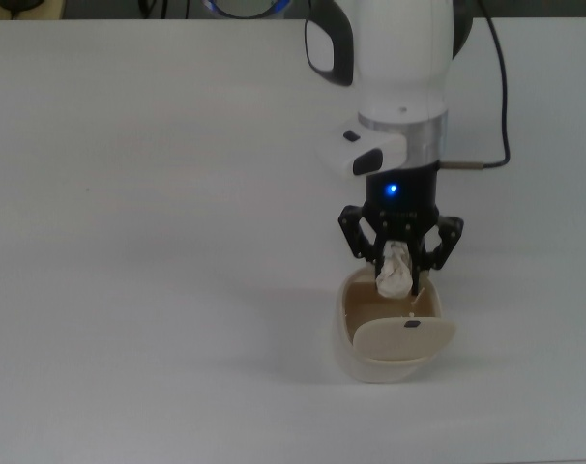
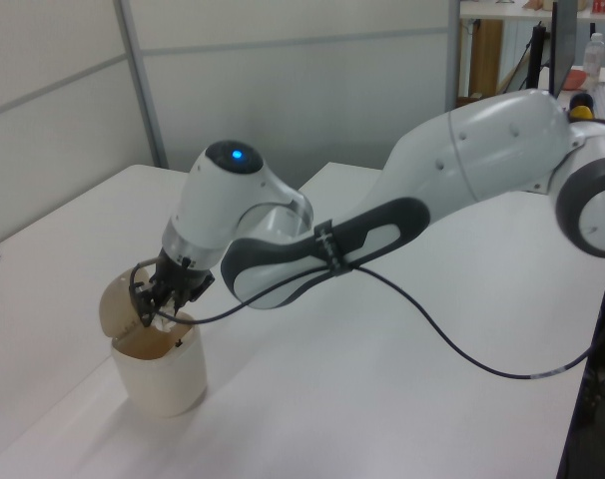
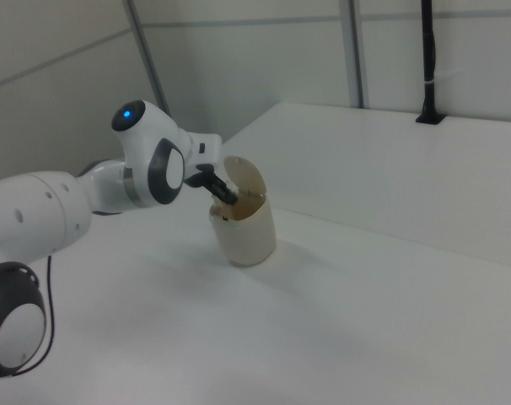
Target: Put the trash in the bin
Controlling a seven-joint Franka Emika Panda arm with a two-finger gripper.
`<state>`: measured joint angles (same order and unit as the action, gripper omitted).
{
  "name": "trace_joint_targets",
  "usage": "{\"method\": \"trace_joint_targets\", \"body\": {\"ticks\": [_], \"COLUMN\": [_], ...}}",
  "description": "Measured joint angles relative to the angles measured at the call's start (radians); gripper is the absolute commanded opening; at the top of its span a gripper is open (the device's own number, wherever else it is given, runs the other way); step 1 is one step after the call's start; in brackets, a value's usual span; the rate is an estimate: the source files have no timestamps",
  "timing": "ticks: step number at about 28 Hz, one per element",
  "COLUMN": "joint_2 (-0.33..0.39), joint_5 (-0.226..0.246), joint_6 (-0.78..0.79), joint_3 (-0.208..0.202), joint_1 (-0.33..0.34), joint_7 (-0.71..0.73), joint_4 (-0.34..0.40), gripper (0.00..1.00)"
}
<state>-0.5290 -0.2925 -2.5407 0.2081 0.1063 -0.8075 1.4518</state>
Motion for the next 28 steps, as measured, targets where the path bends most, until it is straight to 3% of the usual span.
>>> {"method": "trace_joint_targets", "body": {"ticks": [6,13,15,20,21,28], "joint_2": [-0.056,-0.035,-0.004,0.089,0.108,0.239], "joint_5": [-0.032,-0.041,-0.019,0.159,0.177,0.204], "joint_6": [-0.013,0.051,0.147,0.416,0.461,0.791], "joint_3": [-0.023,-0.020,-0.015,-0.018,-0.021,-0.064], "joint_1": [0.000,0.006,0.007,0.001,-0.002,-0.043], "joint_7": [-0.020,-0.001,0.032,0.259,0.295,0.506], "joint_4": [-0.039,-0.053,-0.053,-0.054,-0.054,-0.053], "gripper": [1.00,1.00,1.00,1.00,1.00,1.00]}}
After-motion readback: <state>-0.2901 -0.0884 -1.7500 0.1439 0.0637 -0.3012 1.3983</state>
